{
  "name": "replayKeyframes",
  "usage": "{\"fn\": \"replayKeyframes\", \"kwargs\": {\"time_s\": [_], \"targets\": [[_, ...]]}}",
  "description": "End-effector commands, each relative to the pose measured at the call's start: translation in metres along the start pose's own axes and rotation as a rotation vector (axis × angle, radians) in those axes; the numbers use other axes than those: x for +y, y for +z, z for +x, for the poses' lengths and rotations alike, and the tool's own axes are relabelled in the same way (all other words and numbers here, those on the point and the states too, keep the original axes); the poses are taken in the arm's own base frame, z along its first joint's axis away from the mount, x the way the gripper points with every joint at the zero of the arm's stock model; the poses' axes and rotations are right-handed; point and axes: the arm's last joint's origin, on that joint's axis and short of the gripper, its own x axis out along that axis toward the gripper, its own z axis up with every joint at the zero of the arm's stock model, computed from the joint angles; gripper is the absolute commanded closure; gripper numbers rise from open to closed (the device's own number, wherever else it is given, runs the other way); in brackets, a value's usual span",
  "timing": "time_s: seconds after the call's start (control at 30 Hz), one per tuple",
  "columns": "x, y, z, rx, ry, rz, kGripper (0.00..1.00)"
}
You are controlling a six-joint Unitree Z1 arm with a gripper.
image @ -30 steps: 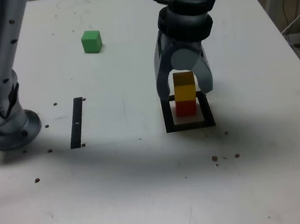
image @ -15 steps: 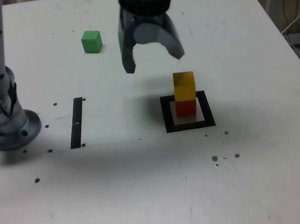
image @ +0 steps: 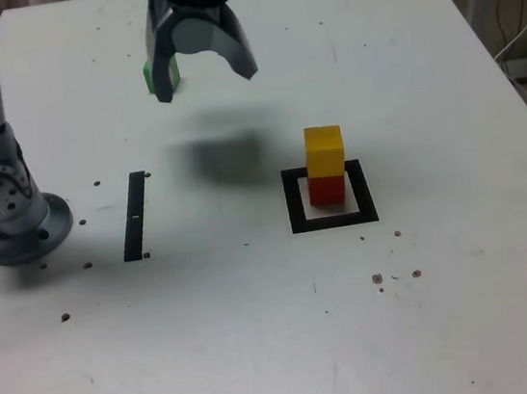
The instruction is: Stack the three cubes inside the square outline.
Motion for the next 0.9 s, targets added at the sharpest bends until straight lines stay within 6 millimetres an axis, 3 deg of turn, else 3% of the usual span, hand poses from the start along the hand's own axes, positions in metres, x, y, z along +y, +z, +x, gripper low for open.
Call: {"fn": "replayKeyframes", "kwargs": {"time_s": [0.0, 0.27, 0.87], "targets": [[0.009, -0.006, 0.000, -0.005, 0.007, 0.003, 0.00], [0.037, -0.015, 0.008, 0.011, 0.033, 0.030, 0.00], [0.105, -0.026, 0.047, 0.063, 0.036, 0.094, 0.00]]}}
